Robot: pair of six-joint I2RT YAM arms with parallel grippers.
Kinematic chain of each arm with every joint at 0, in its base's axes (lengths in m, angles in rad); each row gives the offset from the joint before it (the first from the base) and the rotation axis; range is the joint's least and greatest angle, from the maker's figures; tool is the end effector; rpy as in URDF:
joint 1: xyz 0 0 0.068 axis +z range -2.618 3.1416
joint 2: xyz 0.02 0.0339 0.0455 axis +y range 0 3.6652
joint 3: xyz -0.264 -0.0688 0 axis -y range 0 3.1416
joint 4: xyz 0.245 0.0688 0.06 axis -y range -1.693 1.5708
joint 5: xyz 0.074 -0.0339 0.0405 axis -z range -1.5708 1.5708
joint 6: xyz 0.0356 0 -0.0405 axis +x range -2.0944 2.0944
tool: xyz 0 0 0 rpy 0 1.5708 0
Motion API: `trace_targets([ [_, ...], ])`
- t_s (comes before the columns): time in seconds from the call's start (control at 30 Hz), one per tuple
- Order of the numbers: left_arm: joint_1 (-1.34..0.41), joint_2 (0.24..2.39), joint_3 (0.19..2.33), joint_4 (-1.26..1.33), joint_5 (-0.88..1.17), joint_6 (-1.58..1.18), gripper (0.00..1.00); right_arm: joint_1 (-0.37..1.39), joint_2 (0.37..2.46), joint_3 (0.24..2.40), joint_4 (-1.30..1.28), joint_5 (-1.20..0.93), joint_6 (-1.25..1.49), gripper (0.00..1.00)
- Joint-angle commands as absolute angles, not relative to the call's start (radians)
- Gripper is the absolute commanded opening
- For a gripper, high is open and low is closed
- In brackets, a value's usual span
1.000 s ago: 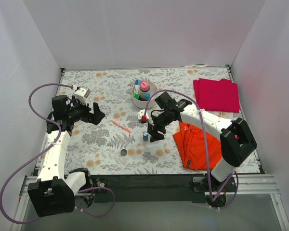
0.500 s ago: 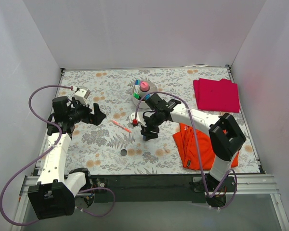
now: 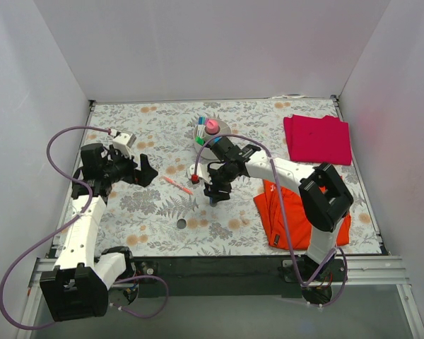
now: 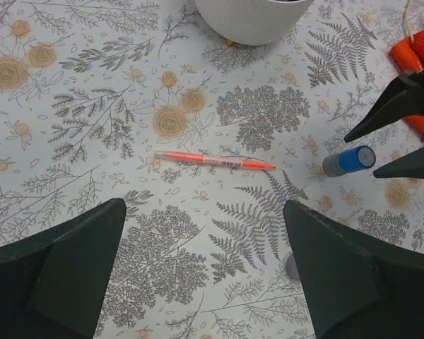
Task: Sort the stationery into containers
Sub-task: Pick up the stationery from the center of the board.
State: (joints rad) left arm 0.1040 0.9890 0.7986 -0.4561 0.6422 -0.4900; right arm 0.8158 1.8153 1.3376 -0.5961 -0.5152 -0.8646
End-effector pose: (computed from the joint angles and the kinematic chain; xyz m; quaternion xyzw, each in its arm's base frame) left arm 0.2098 0.0005 0.2849 -0.1140 0.8533 -0.3584 0.3610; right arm 0.2470 0.2881 0.2180 -0.7399 0.5788 0.2411 0.2438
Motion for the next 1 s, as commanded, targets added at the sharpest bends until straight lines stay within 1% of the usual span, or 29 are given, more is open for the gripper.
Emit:
trace_targets([
  [0.0,0.089,0.976,0.790,-0.465,0.626,-0.471,0.96,0.818,1.835,1.378,-0.583,-0.497,-0.870,0.61],
  [0.1,0.083,0.973,0.787,-0.465,0.615,-0.465,0.96,0.819,1.847,1.381,-0.580,-0.488,-0.870,0.60],
  [0.17,0.078,0.969,0.785,-0.466,0.606,-0.463,0.96,0.821,1.851,1.384,-0.577,-0.483,-0.870,0.54],
  [0.23,0.071,0.966,0.784,-0.472,0.601,-0.454,0.96,0.822,1.859,1.388,-0.577,-0.479,-0.868,0.51],
  [0.33,0.064,0.965,0.779,-0.477,0.591,-0.451,0.96,0.825,1.859,1.396,-0.575,-0.474,-0.867,0.40],
  [0.37,0.061,0.965,0.779,-0.477,0.589,-0.449,0.96,0.825,1.858,1.394,-0.577,-0.472,-0.865,0.34],
  [0.43,0.057,0.966,0.773,-0.472,0.586,-0.451,0.96,0.827,1.856,1.393,-0.577,-0.465,-0.865,0.29],
  [0.47,0.057,0.966,0.772,-0.469,0.587,-0.451,0.96,0.828,1.850,1.391,-0.578,-0.462,-0.867,0.25],
  [0.6,0.054,0.966,0.743,-0.450,0.546,-0.451,0.95,0.842,1.798,1.436,-0.597,-0.471,-0.844,0.21],
  [0.7,0.054,0.957,0.678,-0.422,0.497,-0.434,0.95,0.870,1.779,1.525,-0.638,-0.488,-0.822,0.20],
  [0.87,0.055,0.934,0.579,-0.382,0.373,-0.423,0.95,0.968,1.802,1.621,-0.710,-0.505,-0.836,0.18],
  [0.97,0.055,0.910,0.554,-0.342,0.298,-0.463,0.96,1.017,1.828,1.634,-0.719,-0.496,-0.853,0.16],
])
